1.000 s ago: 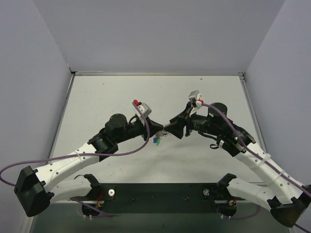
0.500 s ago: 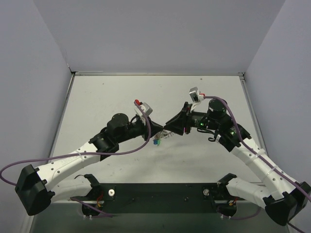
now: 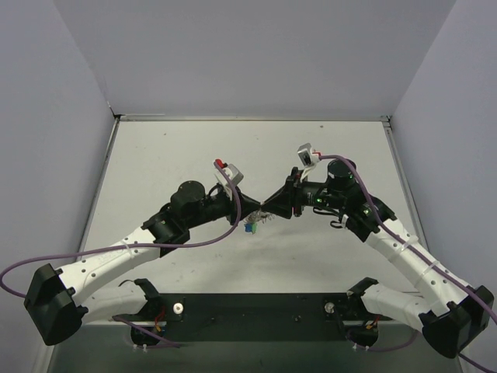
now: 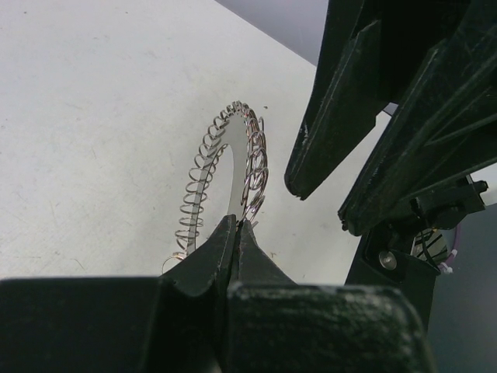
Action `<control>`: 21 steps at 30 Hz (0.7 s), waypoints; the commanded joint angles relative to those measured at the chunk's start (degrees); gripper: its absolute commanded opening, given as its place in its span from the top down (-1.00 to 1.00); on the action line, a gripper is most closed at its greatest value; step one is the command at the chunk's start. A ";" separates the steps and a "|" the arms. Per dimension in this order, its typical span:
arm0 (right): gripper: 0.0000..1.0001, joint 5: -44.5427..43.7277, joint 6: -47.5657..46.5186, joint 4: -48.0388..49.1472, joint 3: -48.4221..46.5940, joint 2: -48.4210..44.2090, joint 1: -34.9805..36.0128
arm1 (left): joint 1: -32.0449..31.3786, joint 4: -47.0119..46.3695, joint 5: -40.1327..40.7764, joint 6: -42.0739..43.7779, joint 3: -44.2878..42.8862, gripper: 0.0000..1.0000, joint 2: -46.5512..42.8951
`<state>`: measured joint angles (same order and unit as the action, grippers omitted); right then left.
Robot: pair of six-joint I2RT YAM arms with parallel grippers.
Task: Put the keys on the keyring
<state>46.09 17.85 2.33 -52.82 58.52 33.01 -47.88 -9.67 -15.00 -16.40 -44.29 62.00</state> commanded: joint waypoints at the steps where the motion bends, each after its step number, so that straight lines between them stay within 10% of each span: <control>1: 0.40 -1.43 -1.93 0.66 0.87 0.45 -0.32 | 0.33 -4.30 -2.04 -1.00 -3.87 1.00 -1.00; 21: 0.13 -4.69 -3.87 0.40 2.54 0.89 -0.49 | 0.33 -5.53 -5.73 -1.26 -4.31 1.00 -0.91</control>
<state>42.65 15.75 1.28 -50.68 59.42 32.97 -47.70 -9.63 -17.06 -16.82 -44.29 61.98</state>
